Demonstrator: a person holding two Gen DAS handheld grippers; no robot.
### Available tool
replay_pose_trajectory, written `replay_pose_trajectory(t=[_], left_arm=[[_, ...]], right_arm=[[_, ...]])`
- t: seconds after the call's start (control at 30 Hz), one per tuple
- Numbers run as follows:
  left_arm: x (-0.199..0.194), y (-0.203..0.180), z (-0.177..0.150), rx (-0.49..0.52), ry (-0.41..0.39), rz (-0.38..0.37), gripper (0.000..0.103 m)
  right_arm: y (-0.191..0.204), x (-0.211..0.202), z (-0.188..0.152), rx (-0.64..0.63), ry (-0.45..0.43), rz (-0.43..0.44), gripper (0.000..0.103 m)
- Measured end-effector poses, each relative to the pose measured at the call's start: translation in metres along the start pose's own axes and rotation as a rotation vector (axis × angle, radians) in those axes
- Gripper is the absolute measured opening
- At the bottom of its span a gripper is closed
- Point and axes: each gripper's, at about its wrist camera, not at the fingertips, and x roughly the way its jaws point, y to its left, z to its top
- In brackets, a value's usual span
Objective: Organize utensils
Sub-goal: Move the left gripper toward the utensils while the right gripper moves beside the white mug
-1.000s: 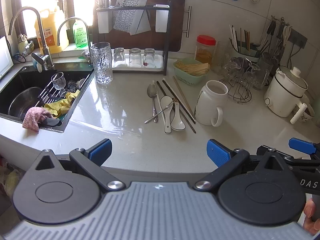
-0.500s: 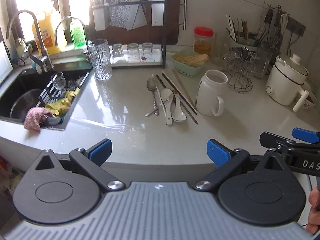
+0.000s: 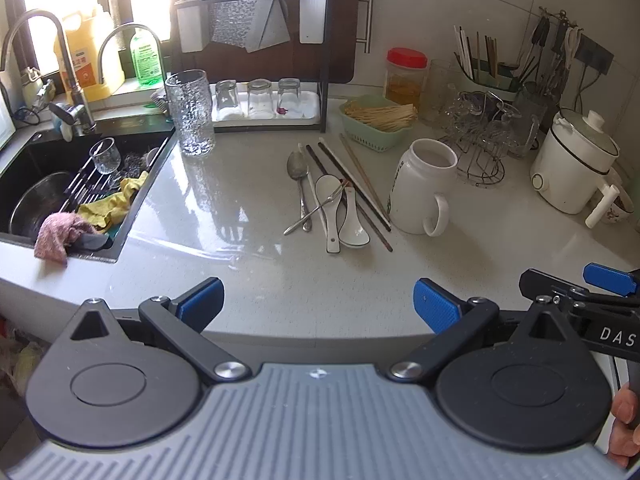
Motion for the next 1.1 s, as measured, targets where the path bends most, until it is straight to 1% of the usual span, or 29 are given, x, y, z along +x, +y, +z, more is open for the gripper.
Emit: replay_pose_trajectory(t=[0.13, 0.23, 0.33, 0.43, 0.53, 0.6, 0.73, 0.93, 1.1], left_arm=[[0.016, 0.003, 0.01, 0.014, 0.014, -0.011, 0.102], [0.032, 0.008, 0.019, 0.016, 0.019, -0.014, 0.102], [0.051, 0.014, 0.031, 0.029, 0.028, -0.036, 0.102], [0.072, 0.018, 0.042, 0.049, 0.027, -0.031, 0.102], [0.093, 0.023, 0.052, 0.053, 0.031, -0.06, 0.102], [0.108, 0.025, 0.058, 0.056, 0.04, -0.078, 0.102], [0.133, 0.028, 0.067, 0.081, 0.034, -0.079, 0.102], [0.175, 0.03, 0.083, 0.125, 0.068, -0.123, 0.102], [0.212, 0.029, 0.092, 0.178, 0.102, -0.17, 0.102]], right_arm=[[0.004, 0.009, 0.005, 0.008, 0.001, 0.009, 0.103], [0.006, 0.019, 0.01, 0.003, -0.002, 0.0, 0.103], [0.004, 0.032, 0.013, 0.029, 0.004, -0.001, 0.103], [0.002, 0.045, 0.016, 0.04, 0.011, -0.013, 0.103], [0.001, 0.062, 0.019, 0.051, 0.021, -0.01, 0.103], [0.003, 0.073, 0.02, 0.053, 0.026, -0.024, 0.103], [0.008, 0.09, 0.024, 0.061, 0.032, -0.024, 0.103], [0.013, 0.112, 0.03, 0.041, 0.039, -0.05, 0.103], [0.011, 0.136, 0.035, 0.071, 0.078, -0.067, 0.103]])
